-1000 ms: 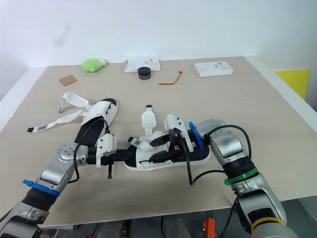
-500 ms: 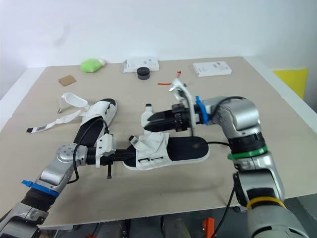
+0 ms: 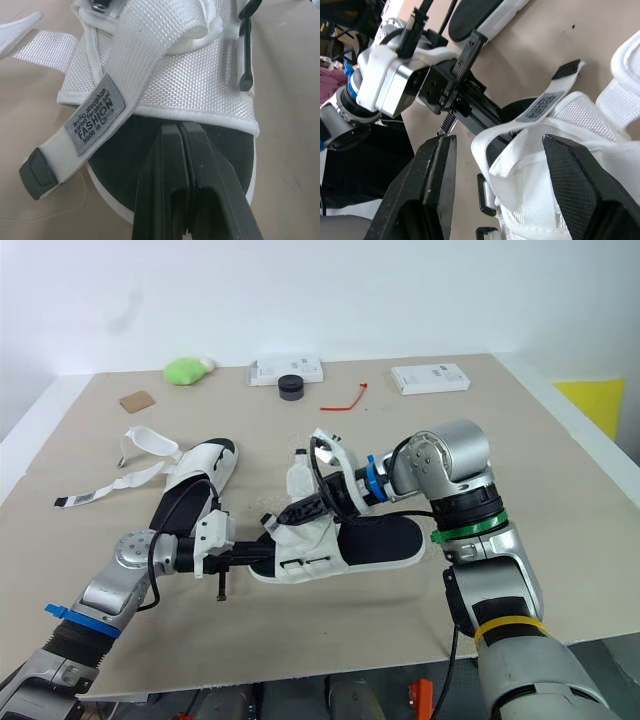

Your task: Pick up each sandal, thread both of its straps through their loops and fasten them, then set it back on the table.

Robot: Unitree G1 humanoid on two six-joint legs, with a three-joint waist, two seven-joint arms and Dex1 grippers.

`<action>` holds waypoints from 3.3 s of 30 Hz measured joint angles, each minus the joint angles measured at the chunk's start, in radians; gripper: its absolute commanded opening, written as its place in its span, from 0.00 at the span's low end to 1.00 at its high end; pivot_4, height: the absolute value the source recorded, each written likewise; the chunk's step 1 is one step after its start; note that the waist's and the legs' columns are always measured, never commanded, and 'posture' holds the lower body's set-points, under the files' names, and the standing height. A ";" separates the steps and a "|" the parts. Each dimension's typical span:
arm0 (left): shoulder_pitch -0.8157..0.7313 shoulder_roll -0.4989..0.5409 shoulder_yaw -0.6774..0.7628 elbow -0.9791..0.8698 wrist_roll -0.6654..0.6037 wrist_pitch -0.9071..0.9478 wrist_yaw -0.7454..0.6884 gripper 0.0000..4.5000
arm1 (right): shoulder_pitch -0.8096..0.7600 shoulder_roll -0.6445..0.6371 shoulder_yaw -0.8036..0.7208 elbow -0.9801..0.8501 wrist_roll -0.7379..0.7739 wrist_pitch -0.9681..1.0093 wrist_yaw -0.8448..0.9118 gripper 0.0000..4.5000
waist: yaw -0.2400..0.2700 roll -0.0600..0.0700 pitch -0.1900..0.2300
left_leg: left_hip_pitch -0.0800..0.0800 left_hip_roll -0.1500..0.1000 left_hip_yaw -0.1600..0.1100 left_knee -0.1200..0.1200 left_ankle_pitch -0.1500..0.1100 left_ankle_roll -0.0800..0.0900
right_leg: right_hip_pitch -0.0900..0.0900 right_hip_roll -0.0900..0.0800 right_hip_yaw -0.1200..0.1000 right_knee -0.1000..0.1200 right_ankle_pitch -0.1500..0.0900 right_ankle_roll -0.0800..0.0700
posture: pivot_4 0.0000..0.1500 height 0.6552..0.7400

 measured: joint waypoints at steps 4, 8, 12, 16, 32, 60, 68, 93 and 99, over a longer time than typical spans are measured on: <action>0.002 -0.002 0.000 0.002 0.000 -0.009 0.002 0.00 | 0.000 0.007 0.023 0.010 0.034 0.001 -0.042 0.67 | 0.000 0.000 0.000 | 0.000 0.000 0.000 0.000 0.000 0.000 | 0.000 0.000 0.000 0.000 0.000 0.000 | 1.00 1.00; 0.003 -0.004 0.000 0.003 0.000 -0.010 0.004 0.00 | 0.000 0.050 0.023 0.051 0.041 0.001 -0.074 0.67 | 0.000 0.000 0.000 | 0.000 0.000 0.000 0.000 0.000 0.000 | 0.000 0.000 0.000 0.000 0.000 0.000 | 1.00 1.00; 0.006 -0.010 0.001 0.003 0.000 -0.010 0.012 0.00 | -0.002 0.086 0.024 0.087 0.043 0.001 -0.090 0.67 | 0.001 0.000 0.000 | 0.000 -0.001 0.000 0.000 0.000 0.000 | 0.001 0.000 0.000 0.000 0.000 0.000 | 1.00 1.00; 0.009 -0.010 0.001 0.003 0.000 -0.014 0.016 0.00 | -0.015 0.098 0.024 0.104 0.039 0.001 -0.092 0.67 | 0.001 0.000 0.000 | 0.000 -0.001 0.000 0.000 0.000 0.000 | 0.000 0.000 0.000 0.000 0.000 0.001 | 1.00 1.00; 0.019 -0.027 0.003 0.000 0.002 -0.018 0.025 0.00 | 0.030 -0.002 0.032 -0.091 0.023 -0.140 0.027 0.01 | 0.005 0.000 0.000 | 0.000 -0.002 -0.001 0.000 0.000 0.000 | -0.002 -0.003 -0.002 -0.002 -0.001 0.002 | 1.00 1.00; 0.005 -0.023 0.000 0.003 0.009 -0.015 -0.009 0.00 | 0.724 -0.167 0.008 -0.254 -0.576 -2.303 0.398 0.01 | 0.014 -0.006 -0.001 | 0.002 -0.002 0.002 -0.002 -0.002 -0.001 | 0.002 -0.005 -0.002 -0.003 -0.004 0.002 | 1.00 1.00; 0.004 -0.022 -0.004 0.003 0.009 -0.015 -0.009 0.00 | 0.673 -0.229 0.060 -0.121 -0.650 -2.531 0.375 0.01 | 0.020 -0.006 -0.001 | 0.004 -0.002 0.002 -0.003 -0.002 -0.001 | 0.004 -0.005 -0.002 -0.003 -0.004 0.001 | 1.00 1.00; -0.009 -0.023 -0.011 0.024 0.009 -0.015 -0.024 0.00 | 0.594 -0.696 -0.060 -0.252 -0.285 -1.603 0.560 0.77 | 0.029 -0.006 -0.001 | 0.018 -0.003 0.007 -0.013 -0.003 -0.002 | 0.013 -0.010 -0.001 -0.003 -0.008 -0.003 | 1.00 1.00; -0.009 -0.015 -0.013 0.012 0.009 -0.005 -0.032 0.00 | 0.642 -0.870 -0.179 -0.411 0.174 -0.821 0.544 0.77 | 0.029 -0.006 -0.001 | 0.019 -0.002 0.006 -0.014 -0.004 -0.003 | 0.012 -0.009 -0.002 -0.003 -0.011 -0.004 | 1.00 1.00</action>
